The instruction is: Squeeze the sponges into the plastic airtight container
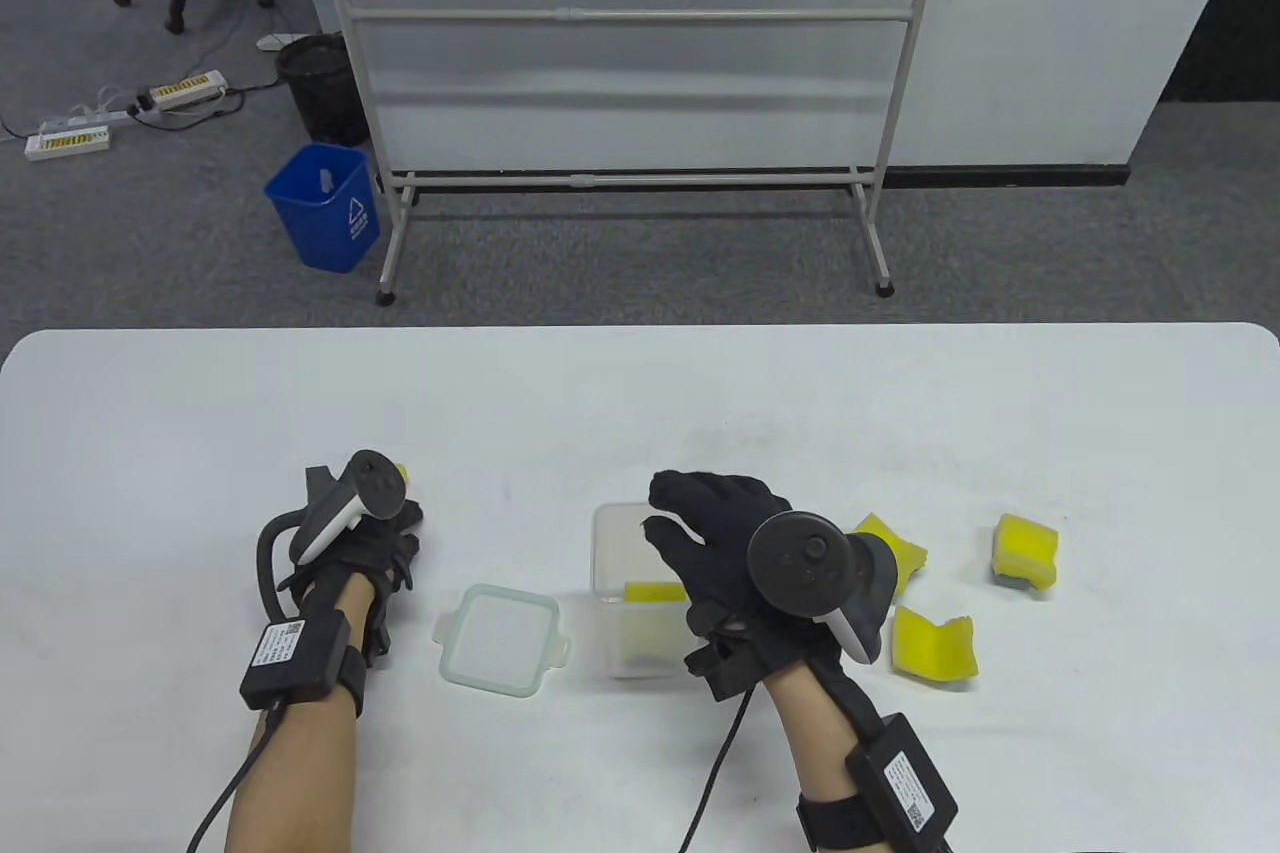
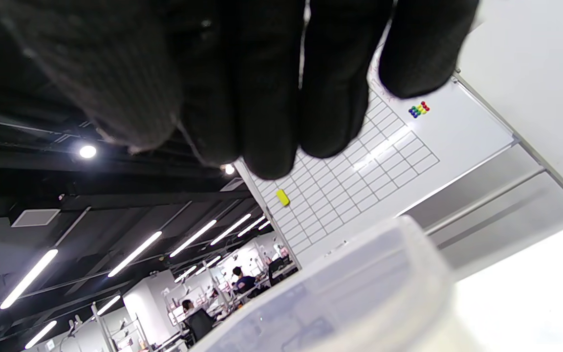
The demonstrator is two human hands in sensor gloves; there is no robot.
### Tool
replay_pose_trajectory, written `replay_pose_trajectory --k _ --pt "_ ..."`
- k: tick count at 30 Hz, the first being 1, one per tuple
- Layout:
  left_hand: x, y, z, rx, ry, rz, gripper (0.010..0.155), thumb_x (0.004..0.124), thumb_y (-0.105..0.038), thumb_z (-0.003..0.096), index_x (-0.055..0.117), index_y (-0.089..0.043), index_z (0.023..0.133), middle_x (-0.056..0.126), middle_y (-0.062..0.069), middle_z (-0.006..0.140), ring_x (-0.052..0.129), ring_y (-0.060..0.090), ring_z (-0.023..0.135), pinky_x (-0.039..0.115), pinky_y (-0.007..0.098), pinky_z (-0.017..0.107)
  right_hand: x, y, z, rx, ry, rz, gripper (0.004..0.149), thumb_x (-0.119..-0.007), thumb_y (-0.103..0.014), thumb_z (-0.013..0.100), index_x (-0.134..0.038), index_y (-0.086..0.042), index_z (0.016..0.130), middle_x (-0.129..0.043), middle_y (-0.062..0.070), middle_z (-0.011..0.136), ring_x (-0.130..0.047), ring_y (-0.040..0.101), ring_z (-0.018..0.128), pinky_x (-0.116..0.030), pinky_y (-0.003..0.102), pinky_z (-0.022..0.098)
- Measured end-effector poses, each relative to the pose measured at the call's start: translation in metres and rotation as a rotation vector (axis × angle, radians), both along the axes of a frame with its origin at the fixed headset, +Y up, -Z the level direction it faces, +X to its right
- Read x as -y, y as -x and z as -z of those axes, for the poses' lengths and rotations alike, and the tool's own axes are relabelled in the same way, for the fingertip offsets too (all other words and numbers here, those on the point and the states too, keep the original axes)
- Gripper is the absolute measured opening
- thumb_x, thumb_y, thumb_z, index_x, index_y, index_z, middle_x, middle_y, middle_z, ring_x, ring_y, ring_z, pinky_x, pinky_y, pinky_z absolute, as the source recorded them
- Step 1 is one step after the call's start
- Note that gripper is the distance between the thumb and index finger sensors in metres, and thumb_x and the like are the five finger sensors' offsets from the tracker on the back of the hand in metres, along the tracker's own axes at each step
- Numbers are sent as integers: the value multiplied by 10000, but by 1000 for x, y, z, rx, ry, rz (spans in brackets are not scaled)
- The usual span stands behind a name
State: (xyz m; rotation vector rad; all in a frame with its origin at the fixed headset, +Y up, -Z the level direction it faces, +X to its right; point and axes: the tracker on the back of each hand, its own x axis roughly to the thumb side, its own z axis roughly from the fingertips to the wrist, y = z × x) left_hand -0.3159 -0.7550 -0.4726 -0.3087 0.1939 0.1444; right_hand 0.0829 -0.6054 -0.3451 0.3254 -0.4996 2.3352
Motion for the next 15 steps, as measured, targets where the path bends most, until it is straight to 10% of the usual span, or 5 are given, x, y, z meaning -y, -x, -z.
replay_pose_trajectory --k 7,15 --pt "-3 4 -6 -32 -17 -64 603 727 -495 468 652 -281 1027 359 117 1180 544 467 1021 561 550 756 -1 -2 1 -9 5 26 534 -890 -487 418 -931 -225 882 -991 51 866 -929 329 811 -680 575 661" --pt "-41 1 -29 -62 -280 -578 651 715 -528 473 580 -293 1066 363 177 1177 574 494 1006 590 558 737 -2 -4 0 -3 -1 55 558 -888 -497 417 -911 -224 904 -974 51 887 -922 331 820 -677 577 664"
